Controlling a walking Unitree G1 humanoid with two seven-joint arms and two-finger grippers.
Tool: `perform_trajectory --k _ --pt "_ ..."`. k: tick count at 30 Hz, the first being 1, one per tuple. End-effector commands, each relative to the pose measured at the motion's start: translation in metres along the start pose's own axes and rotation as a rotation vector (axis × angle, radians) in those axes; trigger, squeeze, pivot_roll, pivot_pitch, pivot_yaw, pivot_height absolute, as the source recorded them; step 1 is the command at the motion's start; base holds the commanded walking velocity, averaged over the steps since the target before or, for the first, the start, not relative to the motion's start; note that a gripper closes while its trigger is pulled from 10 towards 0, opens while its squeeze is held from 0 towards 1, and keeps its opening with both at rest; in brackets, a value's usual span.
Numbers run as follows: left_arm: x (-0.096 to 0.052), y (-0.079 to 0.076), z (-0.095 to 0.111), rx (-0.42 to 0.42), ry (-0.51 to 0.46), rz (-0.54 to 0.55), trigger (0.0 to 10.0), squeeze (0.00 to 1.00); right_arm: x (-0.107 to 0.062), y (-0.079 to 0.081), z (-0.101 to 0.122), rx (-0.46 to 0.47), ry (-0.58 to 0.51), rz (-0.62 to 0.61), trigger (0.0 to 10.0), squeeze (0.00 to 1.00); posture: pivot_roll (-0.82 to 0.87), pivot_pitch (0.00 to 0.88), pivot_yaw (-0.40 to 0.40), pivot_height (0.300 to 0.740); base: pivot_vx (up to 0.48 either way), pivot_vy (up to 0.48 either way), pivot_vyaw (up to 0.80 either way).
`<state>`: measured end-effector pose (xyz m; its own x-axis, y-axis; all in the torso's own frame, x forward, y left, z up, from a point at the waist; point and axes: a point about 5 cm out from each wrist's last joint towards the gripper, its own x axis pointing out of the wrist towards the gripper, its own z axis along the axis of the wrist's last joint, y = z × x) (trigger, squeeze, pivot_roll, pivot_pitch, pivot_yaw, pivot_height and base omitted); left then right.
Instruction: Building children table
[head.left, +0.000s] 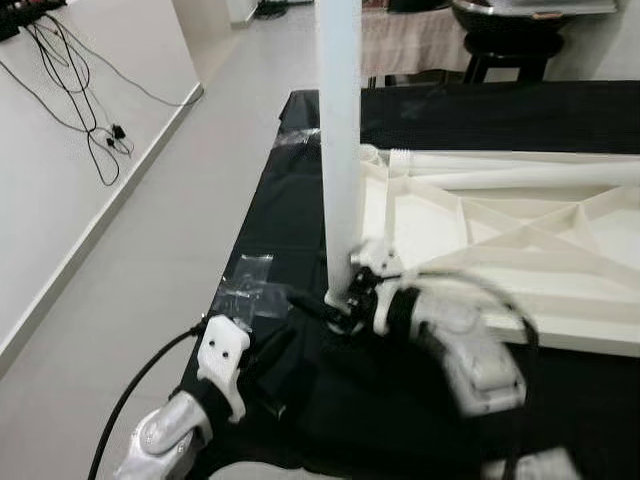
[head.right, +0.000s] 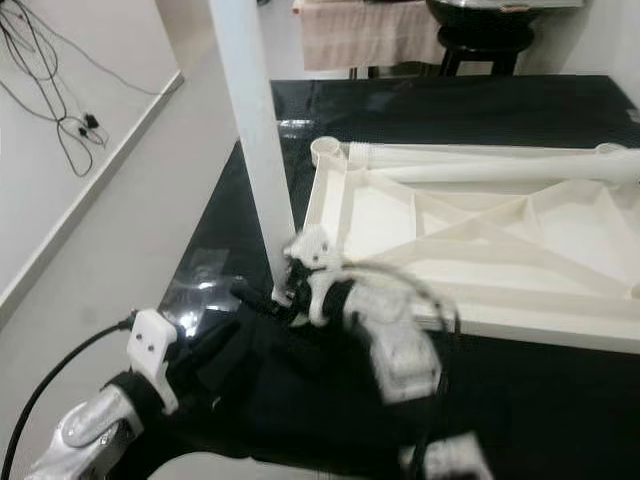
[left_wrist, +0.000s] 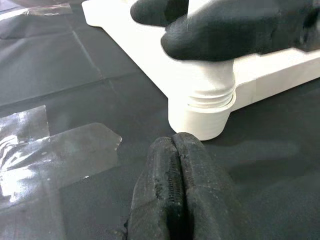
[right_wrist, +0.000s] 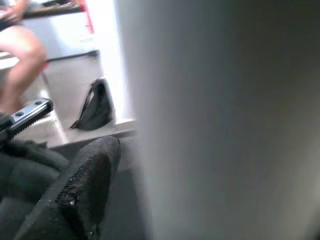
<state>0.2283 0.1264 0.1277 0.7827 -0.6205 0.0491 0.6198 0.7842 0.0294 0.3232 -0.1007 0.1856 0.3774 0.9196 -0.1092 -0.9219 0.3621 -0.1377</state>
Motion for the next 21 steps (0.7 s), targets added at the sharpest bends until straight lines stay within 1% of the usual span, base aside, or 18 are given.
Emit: perform_trajectory --k 1,4,7,8,9,10,13,17,18,19,21 --pt "-0.001 -0.001 -0.004 0.000 0.015 0.008 10.0 0.00 0.006 0.004 -0.008 0.037 0.010 0.079 10.0 0.00 -0.01 0.143 0.061 0.740 0.000 0.000 0.00" --pt "-0.002 -0.002 -0.004 0.000 0.016 0.011 10.0 0.00 0.005 -0.012 -0.004 0.095 0.015 0.164 10.0 0.00 0.00 0.142 0.060 0.740 0.000 0.000 0.00" --pt "-0.002 -0.002 -0.004 0.000 0.017 0.011 10.0 0.00 0.005 -0.018 -0.004 0.113 0.024 0.186 10.0 0.00 0.00 0.142 0.061 0.740 0.000 0.000 0.00" --pt "-0.003 -0.003 -0.004 -0.001 0.017 0.010 10.0 0.00 0.005 -0.020 -0.004 0.125 0.029 0.197 3.4 0.00 0.00 0.142 0.061 0.740 0.000 0.000 0.00" --pt "-0.003 -0.003 -0.004 -0.001 0.017 0.010 10.0 0.00 0.005 -0.020 -0.004 0.125 0.029 0.197 3.4 0.00 0.00 0.142 0.061 0.740 0.000 0.000 0.00" --pt "-0.003 -0.003 -0.004 -0.001 0.018 0.010 10.0 0.00 0.005 -0.021 -0.004 0.133 0.033 0.207 0.0 0.00 0.01 0.143 0.060 0.740 0.000 0.000 0.00" --pt "-0.003 -0.004 -0.004 -0.002 0.018 0.009 10.0 0.00 0.003 -0.023 -0.005 0.138 0.034 0.231 0.0 0.00 0.01 0.144 0.061 0.740 0.000 0.000 0.00" --pt "-0.003 -0.004 -0.004 -0.003 0.018 0.009 10.0 0.00 0.002 -0.024 -0.006 0.134 0.034 0.233 0.0 0.00 0.01 0.144 0.061 0.740 0.000 0.000 0.00" --pt "-0.002 -0.005 -0.004 -0.004 0.017 0.009 10.0 0.00 -0.001 -0.025 -0.007 0.118 0.036 0.222 0.0 0.00 0.00 0.146 0.059 0.740 0.000 0.000 0.00" --pt "-0.002 -0.005 -0.004 -0.005 0.016 0.008 10.0 0.00 -0.005 -0.026 -0.009 0.099 0.036 0.188 0.0 0.00 0.00 0.148 0.057 0.740 0.000 0.000 0.00" --pt "-0.002 -0.006 -0.004 -0.007 0.015 0.008 10.0 0.00 -0.013 -0.027 -0.013 0.062 0.041 0.063 0.0 0.00 -0.01 0.149 0.055 0.740 0.000 0.000 0.00"
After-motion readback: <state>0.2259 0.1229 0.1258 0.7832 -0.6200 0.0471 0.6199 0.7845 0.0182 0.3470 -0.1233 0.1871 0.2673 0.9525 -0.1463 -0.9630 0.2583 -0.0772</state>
